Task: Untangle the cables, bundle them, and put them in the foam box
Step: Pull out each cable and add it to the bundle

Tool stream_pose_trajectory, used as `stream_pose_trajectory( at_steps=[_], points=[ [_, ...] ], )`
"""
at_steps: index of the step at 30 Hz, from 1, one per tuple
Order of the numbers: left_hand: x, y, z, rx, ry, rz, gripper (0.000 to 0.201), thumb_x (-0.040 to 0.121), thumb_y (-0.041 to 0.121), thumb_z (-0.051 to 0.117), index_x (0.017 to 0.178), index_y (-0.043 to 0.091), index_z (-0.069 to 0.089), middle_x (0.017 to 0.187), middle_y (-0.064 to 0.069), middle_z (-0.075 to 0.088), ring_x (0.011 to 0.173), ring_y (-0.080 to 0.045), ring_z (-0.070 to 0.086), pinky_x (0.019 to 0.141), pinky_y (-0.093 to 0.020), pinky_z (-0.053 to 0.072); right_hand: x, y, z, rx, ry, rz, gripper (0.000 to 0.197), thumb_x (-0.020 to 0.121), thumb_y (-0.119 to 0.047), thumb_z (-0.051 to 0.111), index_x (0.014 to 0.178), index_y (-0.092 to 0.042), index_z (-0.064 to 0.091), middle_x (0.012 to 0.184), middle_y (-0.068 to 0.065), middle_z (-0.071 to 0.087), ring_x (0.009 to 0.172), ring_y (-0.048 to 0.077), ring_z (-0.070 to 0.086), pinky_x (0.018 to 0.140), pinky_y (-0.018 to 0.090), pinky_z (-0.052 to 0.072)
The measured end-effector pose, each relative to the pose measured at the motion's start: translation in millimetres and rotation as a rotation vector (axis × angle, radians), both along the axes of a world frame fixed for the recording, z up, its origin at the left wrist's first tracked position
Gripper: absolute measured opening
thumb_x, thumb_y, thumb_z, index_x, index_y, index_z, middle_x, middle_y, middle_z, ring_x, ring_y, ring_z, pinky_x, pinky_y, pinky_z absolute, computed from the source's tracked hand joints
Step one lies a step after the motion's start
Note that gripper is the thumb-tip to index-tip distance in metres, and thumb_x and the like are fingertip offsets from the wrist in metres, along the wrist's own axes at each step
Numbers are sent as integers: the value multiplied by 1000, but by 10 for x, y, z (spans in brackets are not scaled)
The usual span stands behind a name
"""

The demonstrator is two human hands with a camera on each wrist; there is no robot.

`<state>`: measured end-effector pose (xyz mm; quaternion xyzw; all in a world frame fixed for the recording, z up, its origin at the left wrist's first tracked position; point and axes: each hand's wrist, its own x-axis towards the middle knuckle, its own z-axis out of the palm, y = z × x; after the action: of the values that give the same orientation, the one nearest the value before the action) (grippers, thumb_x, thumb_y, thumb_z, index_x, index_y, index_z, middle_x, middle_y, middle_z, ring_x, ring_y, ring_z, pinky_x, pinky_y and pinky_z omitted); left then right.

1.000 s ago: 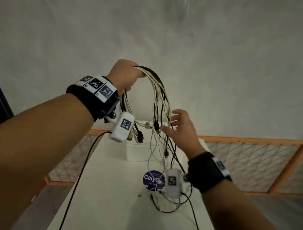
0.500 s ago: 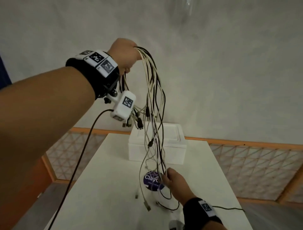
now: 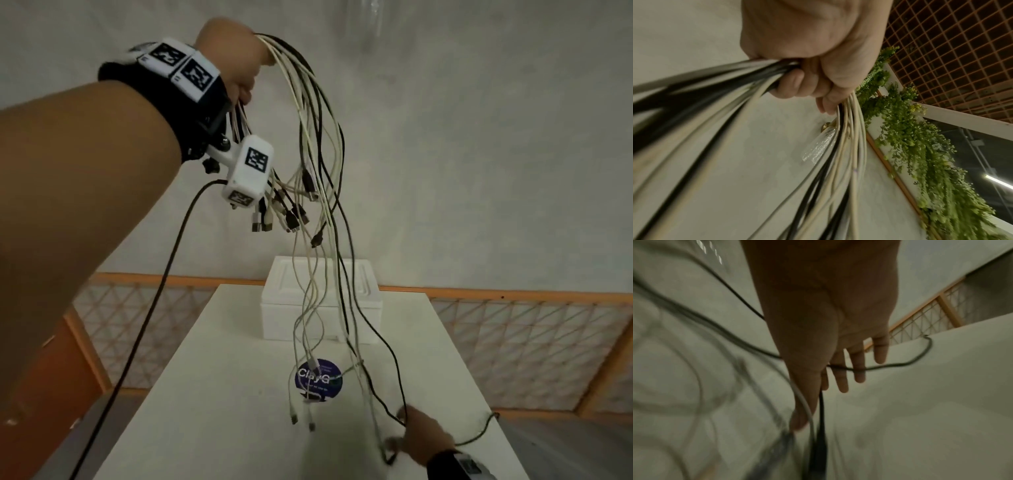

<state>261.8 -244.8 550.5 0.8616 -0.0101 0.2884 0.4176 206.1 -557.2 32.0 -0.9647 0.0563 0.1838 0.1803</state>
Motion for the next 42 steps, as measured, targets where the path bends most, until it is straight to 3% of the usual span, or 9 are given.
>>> stream_pose_trajectory(
  at_steps=[10, 13, 19, 21, 24, 27, 31, 38, 42],
  points=[
    [-220, -470, -192, -79, -35, -394, 24, 90, 16, 53, 71, 17, 39, 61, 1, 23, 46, -12, 18, 46, -22, 20, 354, 1180, 2294, 1071, -641, 120, 85, 60, -28, 88, 131, -24, 42, 123, -14, 55, 112, -4, 51, 89, 14, 41],
    [-232, -461, -136, -109, -60, -379, 16, 93, 23, 50, 88, 12, 39, 63, 3, 21, 43, -9, 19, 44, -20, 23, 434, 1412, 2062, 982, -582, 136, 12, 80, -13, 69, 87, -11, 59, 78, -2, 60, 65, 3, 55, 66, 18, 44],
    [-13, 227, 31, -234, -54, -630, 35, 98, 44, 44, 76, 18, 39, 45, 21, 51, 40, 7, 43, 55, -16, 34, 201, 889, 444, 584, -320, -21, 7, 90, -23, 58, 83, -22, 56, 76, -4, 61, 65, 5, 56, 66, 21, 50],
    [117, 528, 38, 125, -81, -808, 32, 98, 46, 41, 111, 17, 49, 93, 33, 66, 73, 13, 55, 68, -16, 40, -1, 498, -48, 443, -193, -154, 18, 88, -39, 57, 94, -22, 62, 79, -7, 63, 73, 8, 60, 81, 31, 52],
    [169, 439, 31, -80, -157, -376, 21, 103, 23, 36, 88, 24, 49, 61, 11, 43, 47, -7, 31, 51, -19, 28, -177, 11, -267, 195, -67, -106, 57, 62, -83, 47, 88, -32, 51, 88, -8, 61, 86, 9, 59, 83, 26, 45],
    [180, 345, -166, 12, 58, -8, 11, 92, 28, 52, 97, 21, 58, 62, 1, 39, 50, -13, 36, 58, -30, 37, -137, -250, -128, 48, 88, -3, 92, 57, -67, 70, 133, -30, 37, 135, 0, 47, 124, 19, 47, 101, 31, 38],
    [64, 8, -506, -62, 64, -131, 15, 87, 25, 63, 80, 14, 55, 61, -4, 40, 47, -18, 35, 43, -21, 32, 199, -144, 795, 377, -176, -37, 92, 71, -20, 76, 147, -17, 23, 152, 6, 30, 139, 21, 30, 104, 25, 29],
    [-68, -550, -1330, -19, 92, -314, 19, 84, 27, 70, 73, 14, 62, 52, -1, 43, 33, -7, 35, 37, -14, 28, 169, 889, 2751, 920, -831, 117, 110, 56, -62, 78, 145, -24, 25, 147, -8, 35, 133, 5, 32, 107, 27, 28],
    [-108, -519, -1614, -81, 142, -321, 17, 86, 19, 66, 69, 18, 62, 43, 7, 42, 35, -8, 35, 40, -18, 29, 328, 1113, 2773, 917, -779, 118, 28, 81, -31, 70, 104, -17, 64, 94, -4, 69, 89, 9, 64, 83, 31, 47]
  ],
)
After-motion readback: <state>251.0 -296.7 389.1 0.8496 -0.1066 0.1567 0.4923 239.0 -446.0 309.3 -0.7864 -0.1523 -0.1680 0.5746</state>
